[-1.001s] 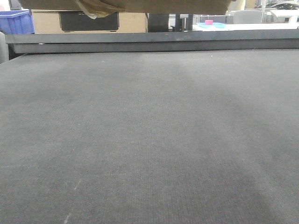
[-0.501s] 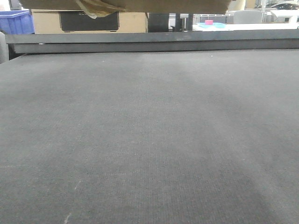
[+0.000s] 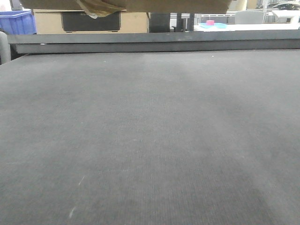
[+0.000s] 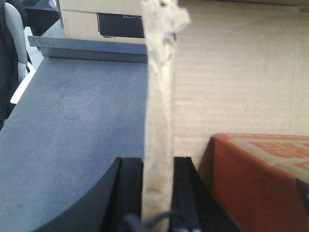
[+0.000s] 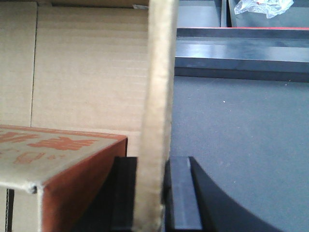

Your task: Stack two boxes on right shelf middle

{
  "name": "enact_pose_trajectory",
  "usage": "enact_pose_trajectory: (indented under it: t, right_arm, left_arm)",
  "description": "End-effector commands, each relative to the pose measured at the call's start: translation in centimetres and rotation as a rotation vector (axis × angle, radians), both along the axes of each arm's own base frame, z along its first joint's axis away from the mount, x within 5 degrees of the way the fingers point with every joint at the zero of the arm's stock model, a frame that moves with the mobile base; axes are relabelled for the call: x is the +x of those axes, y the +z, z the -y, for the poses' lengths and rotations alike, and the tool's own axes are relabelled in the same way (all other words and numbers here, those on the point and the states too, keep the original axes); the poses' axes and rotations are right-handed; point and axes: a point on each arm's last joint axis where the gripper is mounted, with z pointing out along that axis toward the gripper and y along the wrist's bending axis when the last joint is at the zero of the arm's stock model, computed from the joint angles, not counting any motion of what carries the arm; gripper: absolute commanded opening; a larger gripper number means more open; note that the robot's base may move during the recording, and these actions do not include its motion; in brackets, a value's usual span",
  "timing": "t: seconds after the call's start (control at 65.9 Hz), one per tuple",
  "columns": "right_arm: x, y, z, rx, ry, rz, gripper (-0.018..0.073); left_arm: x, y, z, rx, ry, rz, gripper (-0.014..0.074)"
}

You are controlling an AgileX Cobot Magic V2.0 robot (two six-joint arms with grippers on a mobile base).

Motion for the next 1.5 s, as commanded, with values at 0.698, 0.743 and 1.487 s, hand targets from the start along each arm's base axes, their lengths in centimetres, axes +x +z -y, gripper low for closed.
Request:
enact_pose_trajectory:
  t: [0.698,0.743,1.487]
  right_arm:
    - [-0.5,2.1,0.9,-0.015,-0.017,0.155,-0.0153]
    - [-0.5,2.1,0.9,-0.015,-0.017,0.155,-0.0153]
    - [-0.5,2.1,0.9,-0.015,-0.017,0.155,-0.0153]
  left_arm:
    - [1.0,0.6,0.2,0.047,-0.001,0.092,-0.0111]
    - [1.0,0.6,0.2,0.047,-0.001,0.092,-0.0111]
    - [1.0,0.7,0.1,0.052,0.002,0.094,-0.0111]
